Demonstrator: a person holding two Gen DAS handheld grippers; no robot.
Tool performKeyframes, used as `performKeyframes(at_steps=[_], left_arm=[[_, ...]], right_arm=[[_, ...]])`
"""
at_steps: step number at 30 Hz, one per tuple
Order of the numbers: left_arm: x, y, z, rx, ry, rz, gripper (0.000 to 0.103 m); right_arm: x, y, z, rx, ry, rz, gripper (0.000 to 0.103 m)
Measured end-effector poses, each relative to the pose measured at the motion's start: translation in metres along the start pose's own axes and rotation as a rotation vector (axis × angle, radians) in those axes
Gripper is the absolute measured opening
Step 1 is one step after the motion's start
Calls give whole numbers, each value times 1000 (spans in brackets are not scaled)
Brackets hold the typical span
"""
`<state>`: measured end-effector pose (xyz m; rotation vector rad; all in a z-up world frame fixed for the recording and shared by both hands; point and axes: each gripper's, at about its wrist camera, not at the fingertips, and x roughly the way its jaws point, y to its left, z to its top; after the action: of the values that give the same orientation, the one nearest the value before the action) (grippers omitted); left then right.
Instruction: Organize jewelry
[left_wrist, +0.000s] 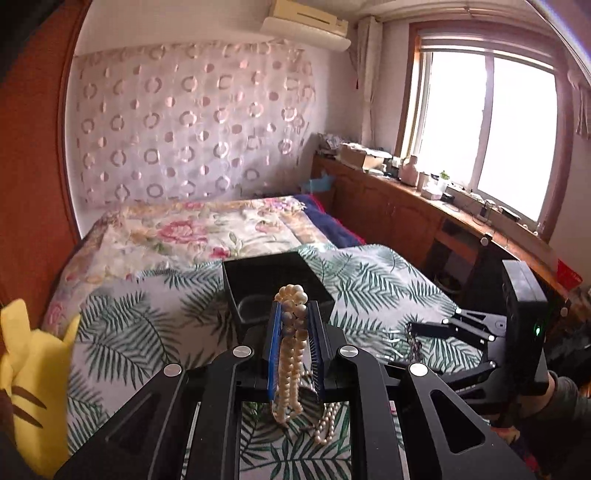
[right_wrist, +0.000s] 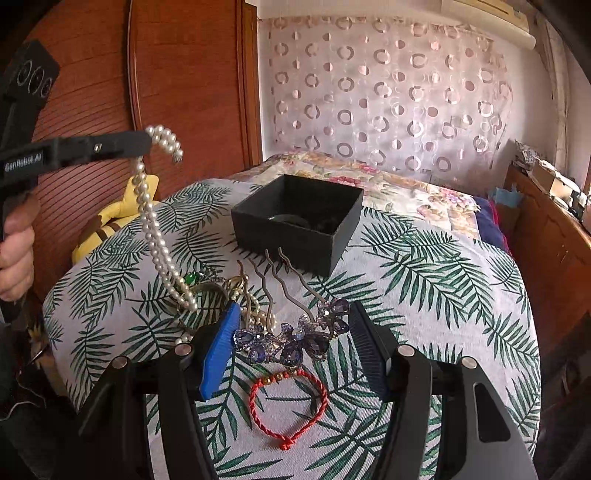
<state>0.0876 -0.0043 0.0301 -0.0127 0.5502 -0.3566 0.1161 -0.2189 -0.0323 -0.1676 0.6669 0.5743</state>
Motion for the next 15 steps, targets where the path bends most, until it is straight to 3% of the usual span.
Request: performKeyframes(at_steps=[15], left_arm=[[13, 10, 59, 24, -50, 43, 13]], right_arm=[[1, -9, 51, -19, -68, -19, 63]])
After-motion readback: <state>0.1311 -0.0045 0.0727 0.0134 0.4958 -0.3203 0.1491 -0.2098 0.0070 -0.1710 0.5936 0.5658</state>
